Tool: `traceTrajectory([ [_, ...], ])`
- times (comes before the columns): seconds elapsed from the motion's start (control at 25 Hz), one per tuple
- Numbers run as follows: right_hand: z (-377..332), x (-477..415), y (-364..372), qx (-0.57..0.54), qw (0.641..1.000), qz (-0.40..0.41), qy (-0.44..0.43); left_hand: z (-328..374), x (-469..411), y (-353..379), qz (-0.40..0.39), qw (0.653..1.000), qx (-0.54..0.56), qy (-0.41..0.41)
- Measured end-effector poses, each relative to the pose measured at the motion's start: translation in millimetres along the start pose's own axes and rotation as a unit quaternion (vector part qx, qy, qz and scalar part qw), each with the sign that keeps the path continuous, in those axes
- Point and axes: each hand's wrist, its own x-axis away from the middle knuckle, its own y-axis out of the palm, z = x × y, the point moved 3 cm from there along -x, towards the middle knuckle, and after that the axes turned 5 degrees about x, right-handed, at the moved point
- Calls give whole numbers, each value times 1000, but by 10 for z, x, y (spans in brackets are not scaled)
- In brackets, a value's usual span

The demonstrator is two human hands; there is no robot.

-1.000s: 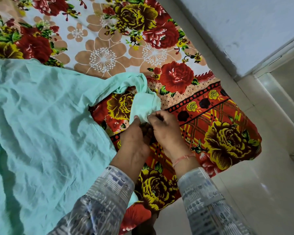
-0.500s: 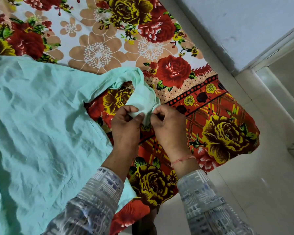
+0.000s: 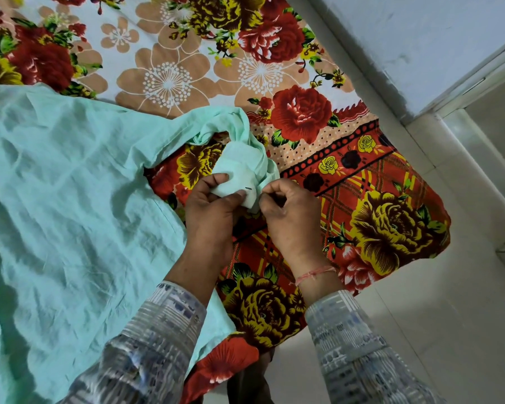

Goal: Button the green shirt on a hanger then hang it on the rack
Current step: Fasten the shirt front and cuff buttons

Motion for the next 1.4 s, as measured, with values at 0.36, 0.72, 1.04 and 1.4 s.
traceTrajectory([
  [0.36,-1,28,112,-103,993,-21,61,-6,-9,-33,-2,997,36,-62],
  [0.72,-111,53,49,3,997,49,-56,54,36,-51,-6,996,-82,26],
  [1.04,-65,48,94,65,991,4,-118,27,10,-58,-3,988,-142,59],
  [1.4,-10,72,123,76,991,27,-103,-37,-74,-43,-7,970,-226,94],
])
